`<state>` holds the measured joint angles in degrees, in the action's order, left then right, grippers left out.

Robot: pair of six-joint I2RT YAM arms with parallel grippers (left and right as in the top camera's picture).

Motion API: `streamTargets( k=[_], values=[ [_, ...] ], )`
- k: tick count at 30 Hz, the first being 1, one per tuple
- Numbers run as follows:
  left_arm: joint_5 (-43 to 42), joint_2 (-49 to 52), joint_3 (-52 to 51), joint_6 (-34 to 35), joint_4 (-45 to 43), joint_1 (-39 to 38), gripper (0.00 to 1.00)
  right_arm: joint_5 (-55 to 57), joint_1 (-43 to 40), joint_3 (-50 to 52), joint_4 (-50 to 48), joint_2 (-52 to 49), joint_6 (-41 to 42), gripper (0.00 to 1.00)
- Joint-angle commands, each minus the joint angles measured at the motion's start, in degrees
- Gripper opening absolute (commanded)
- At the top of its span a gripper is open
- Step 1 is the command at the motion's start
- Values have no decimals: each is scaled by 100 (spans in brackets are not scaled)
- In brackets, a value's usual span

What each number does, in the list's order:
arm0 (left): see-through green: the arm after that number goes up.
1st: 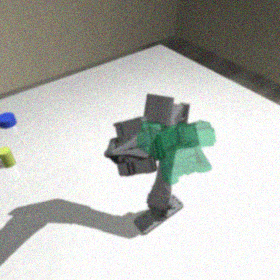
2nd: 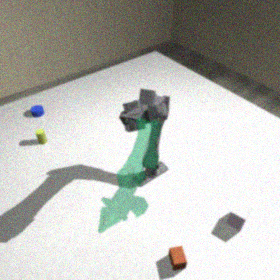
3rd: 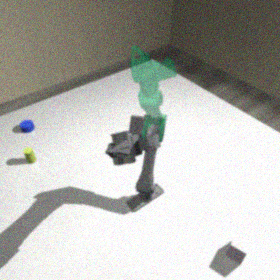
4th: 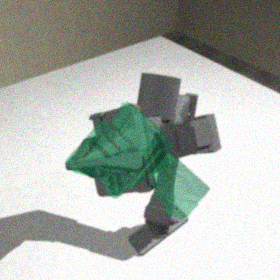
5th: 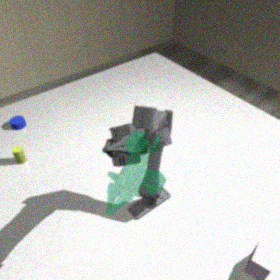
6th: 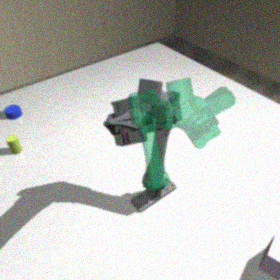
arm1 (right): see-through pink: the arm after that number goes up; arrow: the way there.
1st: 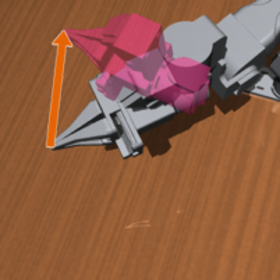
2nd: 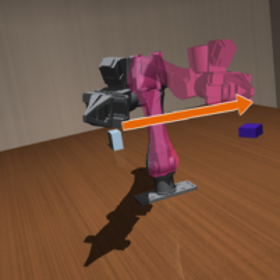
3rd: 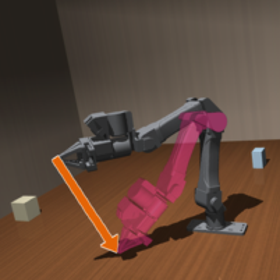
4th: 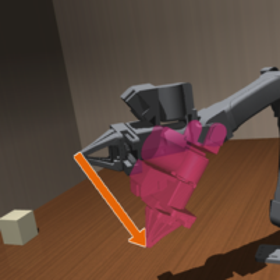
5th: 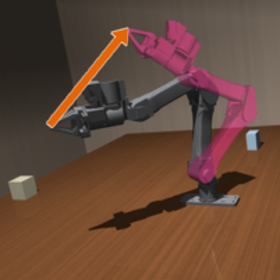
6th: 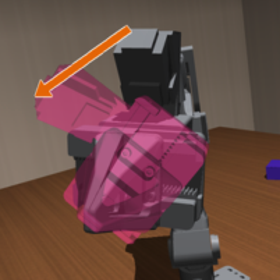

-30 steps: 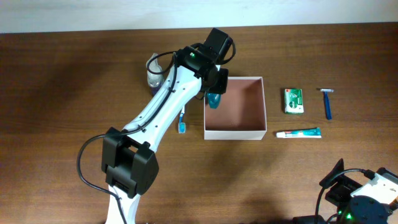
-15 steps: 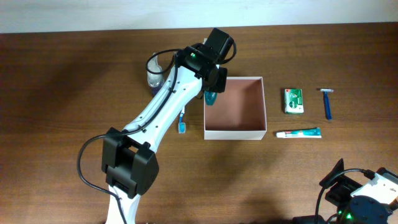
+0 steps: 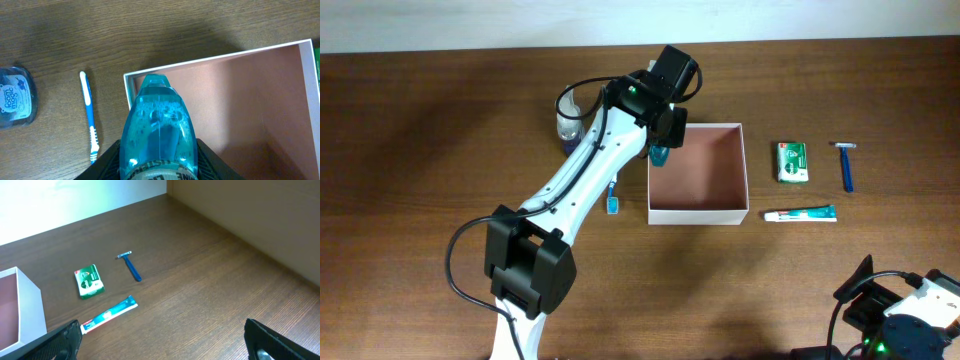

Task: Pack container
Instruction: 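Lower the bottle into the box's left corner and open gripper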

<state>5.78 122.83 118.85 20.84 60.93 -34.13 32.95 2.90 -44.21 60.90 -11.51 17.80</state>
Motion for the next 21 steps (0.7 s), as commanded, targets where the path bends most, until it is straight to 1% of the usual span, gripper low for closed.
streamTargets(
  k=[1, 9, 21],
  values=[
    [114, 35, 225, 57, -116, -39, 31, 7, 42, -68, -17, 44, 28, 99],
    [111, 221, 225, 59, -131, -39, 31, 7, 42, -68, -15, 44, 28, 99],
    [114, 234, 225, 57, -133, -39, 31, 7, 42, -68, -15, 44, 28, 99]
  ],
)
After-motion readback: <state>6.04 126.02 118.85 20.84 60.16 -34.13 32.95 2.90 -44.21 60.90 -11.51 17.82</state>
